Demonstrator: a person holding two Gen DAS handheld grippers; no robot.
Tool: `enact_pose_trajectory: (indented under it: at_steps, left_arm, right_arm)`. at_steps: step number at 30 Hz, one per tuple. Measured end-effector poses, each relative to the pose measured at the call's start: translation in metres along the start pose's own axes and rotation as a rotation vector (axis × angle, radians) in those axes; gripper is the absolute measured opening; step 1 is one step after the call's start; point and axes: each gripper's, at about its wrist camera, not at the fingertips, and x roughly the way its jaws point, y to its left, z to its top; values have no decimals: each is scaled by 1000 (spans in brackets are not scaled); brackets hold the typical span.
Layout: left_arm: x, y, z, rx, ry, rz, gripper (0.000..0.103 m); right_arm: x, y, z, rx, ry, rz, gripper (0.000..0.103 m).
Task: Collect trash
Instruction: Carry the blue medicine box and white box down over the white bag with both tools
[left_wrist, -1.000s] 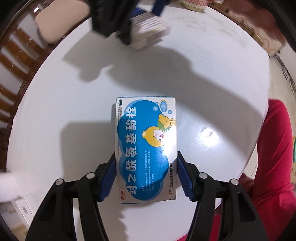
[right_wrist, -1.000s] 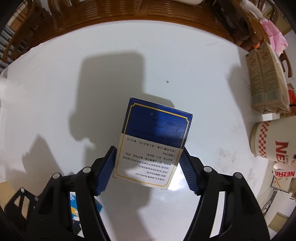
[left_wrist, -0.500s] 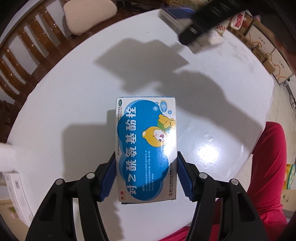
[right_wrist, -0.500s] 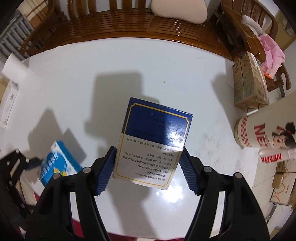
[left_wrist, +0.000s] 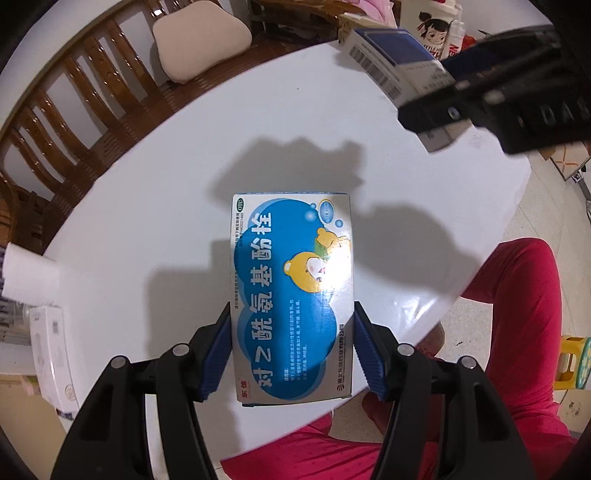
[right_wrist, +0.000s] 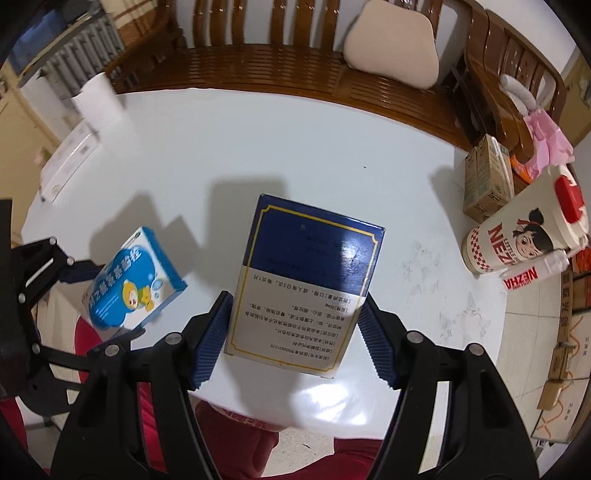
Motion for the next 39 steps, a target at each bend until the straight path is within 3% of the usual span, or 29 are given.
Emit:
enact_pose_trajectory:
  at_steps: [16, 29, 39]
  left_arm:
    - [-32, -33, -52, -56, -68, -14, 59]
    - [-16, -68, -85, -49, -73, -50, 59]
    - [2, -81, -119, -107, -75, -91, 59]
  right_arm:
    - [-41, 30, -92, -84, -75, 33, 67]
    - [-39, 49, -162, -103, -63, 78, 67]
    - [-23, 59, -202, -108, -44, 102, 67]
